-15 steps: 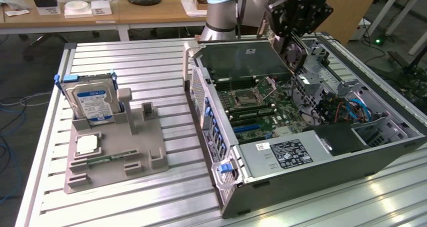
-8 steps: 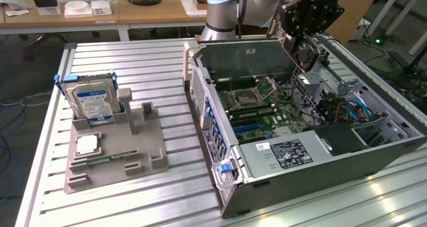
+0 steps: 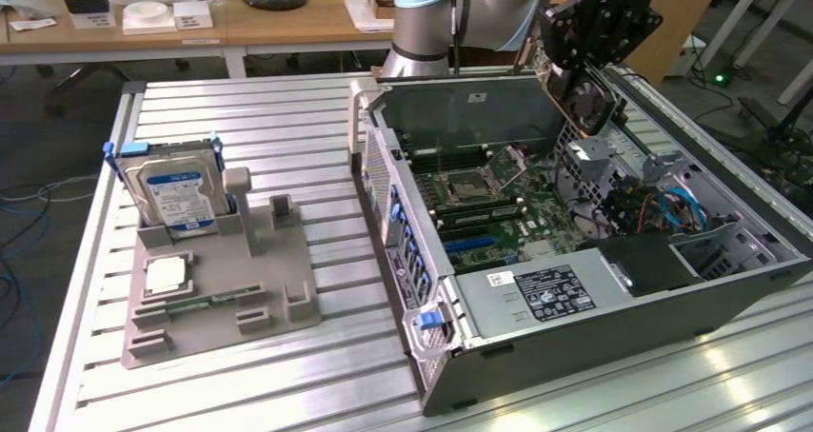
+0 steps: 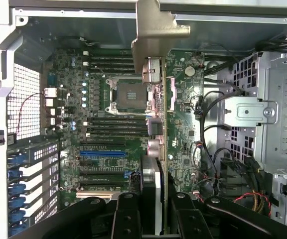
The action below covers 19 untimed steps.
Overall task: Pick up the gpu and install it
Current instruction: 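Pick up the gpu and move the gpu toward the slot, then insert the gpu into the slot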
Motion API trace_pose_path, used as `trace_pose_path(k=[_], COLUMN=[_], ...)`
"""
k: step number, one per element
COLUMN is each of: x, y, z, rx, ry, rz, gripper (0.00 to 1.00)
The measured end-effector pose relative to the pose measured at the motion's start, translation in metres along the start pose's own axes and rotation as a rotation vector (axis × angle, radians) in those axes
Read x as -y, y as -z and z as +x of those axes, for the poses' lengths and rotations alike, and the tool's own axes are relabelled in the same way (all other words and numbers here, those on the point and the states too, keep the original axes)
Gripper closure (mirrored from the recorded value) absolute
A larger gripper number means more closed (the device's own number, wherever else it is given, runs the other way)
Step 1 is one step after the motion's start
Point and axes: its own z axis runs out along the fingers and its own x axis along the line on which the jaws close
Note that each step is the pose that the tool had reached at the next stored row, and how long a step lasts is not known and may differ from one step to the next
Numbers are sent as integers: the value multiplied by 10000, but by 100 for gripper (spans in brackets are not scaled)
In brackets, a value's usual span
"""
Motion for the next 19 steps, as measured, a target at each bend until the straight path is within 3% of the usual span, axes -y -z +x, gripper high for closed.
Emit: trace_pose_path(k=[13,19], x=[0,0], y=[0,1], z=[0,0], rx=[-2,-28], ry=[60,783], rz=[-1,-2], gripper=[72,72])
